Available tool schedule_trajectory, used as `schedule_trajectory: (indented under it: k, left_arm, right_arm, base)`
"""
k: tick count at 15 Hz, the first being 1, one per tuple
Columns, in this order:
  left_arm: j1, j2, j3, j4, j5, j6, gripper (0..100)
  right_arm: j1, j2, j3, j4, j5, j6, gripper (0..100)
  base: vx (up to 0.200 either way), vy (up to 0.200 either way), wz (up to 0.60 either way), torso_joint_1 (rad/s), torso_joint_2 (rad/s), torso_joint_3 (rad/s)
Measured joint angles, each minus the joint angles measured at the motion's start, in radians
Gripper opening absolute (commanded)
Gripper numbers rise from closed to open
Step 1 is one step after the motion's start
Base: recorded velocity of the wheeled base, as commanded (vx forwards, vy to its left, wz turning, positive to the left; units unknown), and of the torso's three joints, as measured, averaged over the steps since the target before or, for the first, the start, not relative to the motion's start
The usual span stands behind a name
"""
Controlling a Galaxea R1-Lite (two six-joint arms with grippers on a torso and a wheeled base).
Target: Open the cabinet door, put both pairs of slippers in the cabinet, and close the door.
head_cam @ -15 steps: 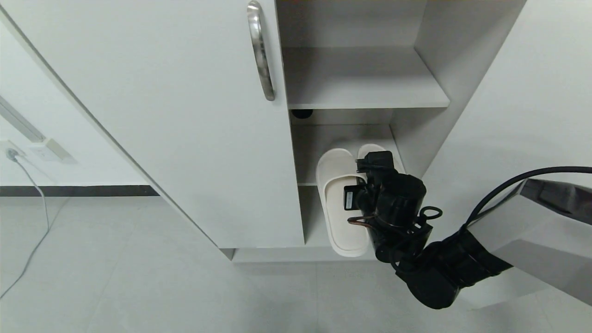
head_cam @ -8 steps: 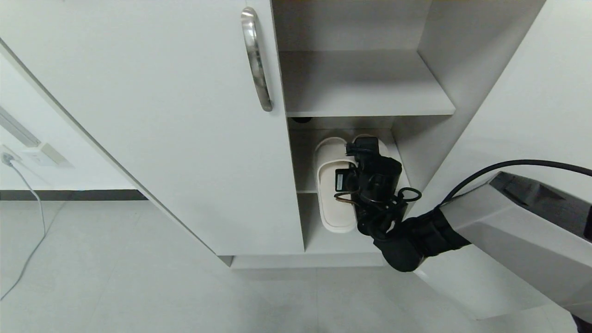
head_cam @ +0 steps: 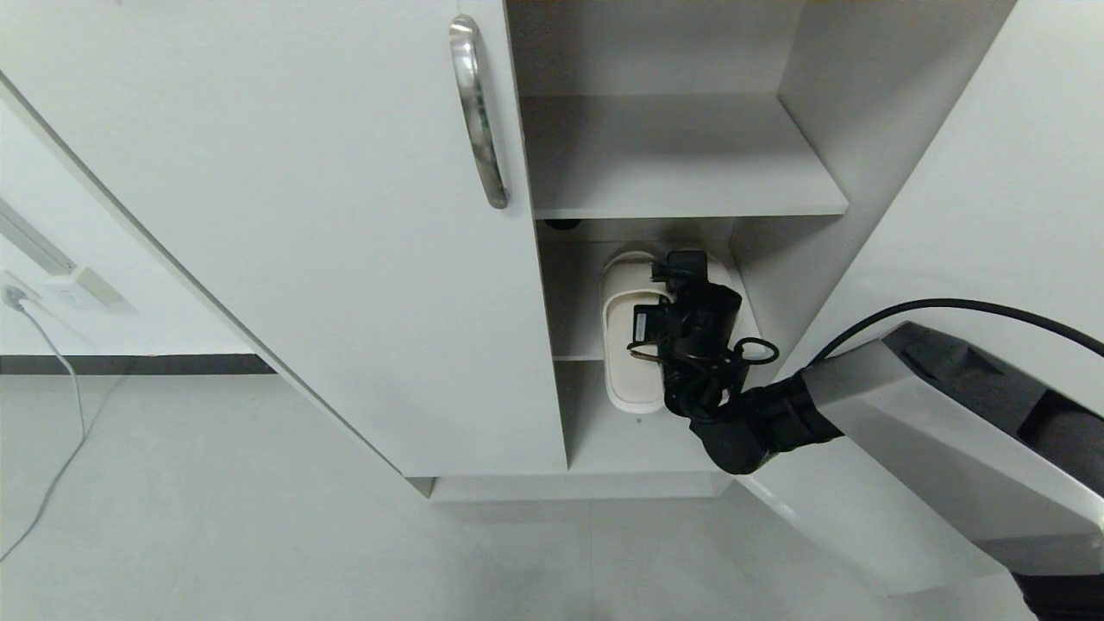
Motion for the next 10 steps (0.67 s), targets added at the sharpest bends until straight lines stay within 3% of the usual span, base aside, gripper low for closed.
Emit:
schedule_trajectory:
  k: [10]
  left_arm:
    - [0.0, 0.0, 0.0, 0.0, 0.0, 0.0, 0]
  right_arm:
    - [-0.001, 0.006, -0.055, 0.059, 0.057, -0.001, 0]
  base:
    - [0.0, 0.0, 0.0, 0.0, 0.0, 0.0]
